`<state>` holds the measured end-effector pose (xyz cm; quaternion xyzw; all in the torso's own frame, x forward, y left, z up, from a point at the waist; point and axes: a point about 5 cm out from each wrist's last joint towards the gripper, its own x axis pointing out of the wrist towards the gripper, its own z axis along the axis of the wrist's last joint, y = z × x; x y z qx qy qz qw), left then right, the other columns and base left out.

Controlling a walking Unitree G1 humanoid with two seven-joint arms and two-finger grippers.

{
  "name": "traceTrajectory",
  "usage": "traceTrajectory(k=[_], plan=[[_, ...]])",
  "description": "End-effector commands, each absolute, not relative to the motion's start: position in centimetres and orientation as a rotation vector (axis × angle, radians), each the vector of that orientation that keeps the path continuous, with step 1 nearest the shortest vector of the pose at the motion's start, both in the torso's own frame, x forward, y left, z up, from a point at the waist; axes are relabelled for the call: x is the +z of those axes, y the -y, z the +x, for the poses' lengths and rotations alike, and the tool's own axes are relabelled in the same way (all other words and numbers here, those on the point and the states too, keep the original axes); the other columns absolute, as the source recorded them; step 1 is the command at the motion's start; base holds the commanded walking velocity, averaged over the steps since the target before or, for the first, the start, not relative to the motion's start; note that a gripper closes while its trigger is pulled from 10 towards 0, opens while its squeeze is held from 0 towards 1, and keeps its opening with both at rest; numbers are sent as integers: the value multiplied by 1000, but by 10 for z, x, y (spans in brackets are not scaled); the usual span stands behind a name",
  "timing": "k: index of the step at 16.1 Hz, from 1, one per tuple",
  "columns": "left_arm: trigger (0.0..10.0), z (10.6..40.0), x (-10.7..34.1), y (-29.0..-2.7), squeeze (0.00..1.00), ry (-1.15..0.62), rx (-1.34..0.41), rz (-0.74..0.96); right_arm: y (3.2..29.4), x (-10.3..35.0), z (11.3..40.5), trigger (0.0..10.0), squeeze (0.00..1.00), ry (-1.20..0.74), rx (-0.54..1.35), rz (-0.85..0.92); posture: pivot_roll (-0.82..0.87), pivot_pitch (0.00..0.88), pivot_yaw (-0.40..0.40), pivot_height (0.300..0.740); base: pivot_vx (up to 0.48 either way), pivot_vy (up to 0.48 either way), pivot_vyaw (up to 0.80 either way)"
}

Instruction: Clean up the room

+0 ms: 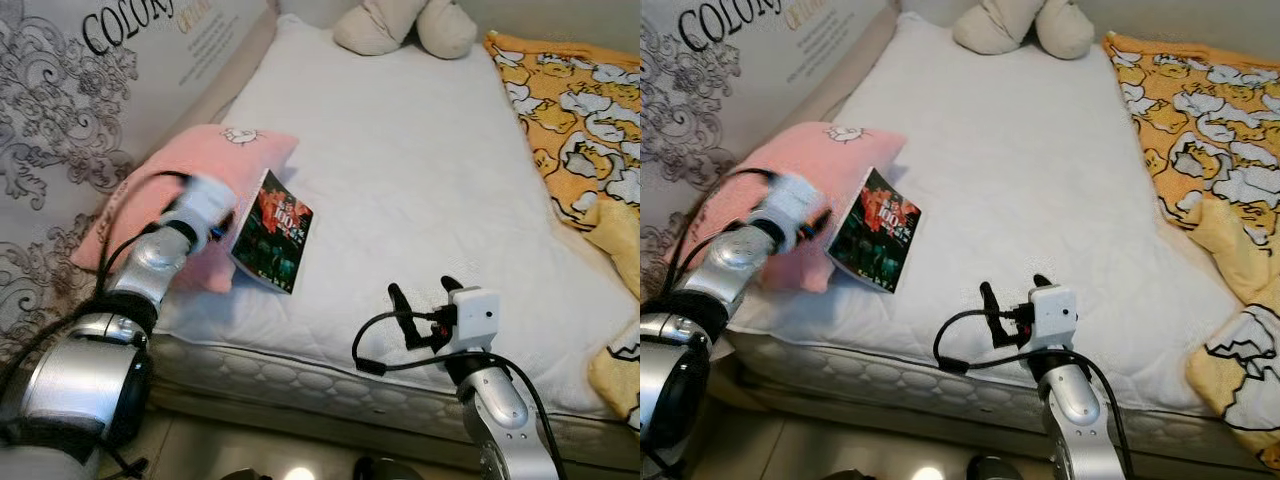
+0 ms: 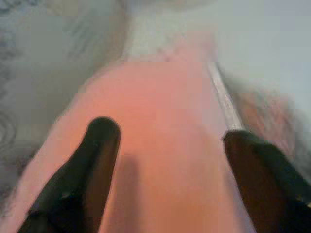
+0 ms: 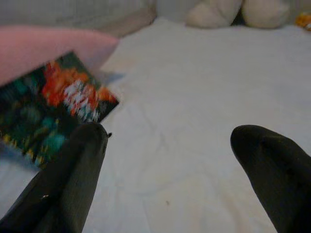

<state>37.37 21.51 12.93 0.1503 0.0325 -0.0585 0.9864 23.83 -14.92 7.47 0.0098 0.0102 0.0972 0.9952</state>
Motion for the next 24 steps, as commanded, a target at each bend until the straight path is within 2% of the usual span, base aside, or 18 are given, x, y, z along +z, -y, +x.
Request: traceTrajectory(k=[1, 3, 4, 6, 8, 11, 15, 17, 19, 24], plan=[[10000, 360, 128, -216, 0, 62, -25, 45, 158, 82, 242, 10000, 263, 36, 131, 29, -78, 0, 43, 740, 0, 0, 0], [10000, 341, 120, -196, 0, 97, -51, -18, 162, 83, 244, 10000, 267, 51, 101, 28, -51, 0, 35, 740, 0, 0, 0], [10000, 329, 116, -174, 0, 101, -125, -15, 163, 83, 246, 10000, 271, 57, 90, 26, -34, 0, 24, 740, 0, 0, 0], [10000, 322, 110, -148, 0, 101, -239, 22, 160, 81, 252, 10000, 267, 61, 87, 24, -11, 0, 7, 740, 0, 0, 0], [10000, 328, 115, -153, 0, 88, -224, 6, 154, 82, 261, 10000, 267, 64, 109, 14, 1, 0, -2, 740, 0, 0, -203], [10000, 331, 124, -159, 0, 55, -192, 50, 150, 83, 268, 10000, 271, 70, 140, 7, -2, 0, -5, 740, 0, 480, -529], [10000, 332, 119, -146, 0, 27, -202, 64, 150, 81, 270, 10000, 263, 68, 154, 6, -9, 0, -3, 740, 0, 120, 0], [10000, 334, 123, -139, 0, 31, -211, 73, 150, 81, 271, 10000, 290, 72, 157, -2, -16, 0, 1, 740, 0, 0, 725], [10000, 337, 123, -138, 0, 20, -210, 75, 152, 79, 271, 10000, 275, 63, 148, 1, -17, 0, 4, 740, 0, 0, 334], [10000, 340, 124, -131, 0, 10, -253, 98, 151, 77, 270, 10000, 263, 60, 157, 3, -24, 0, 13, 740, 450, 0, 0]])
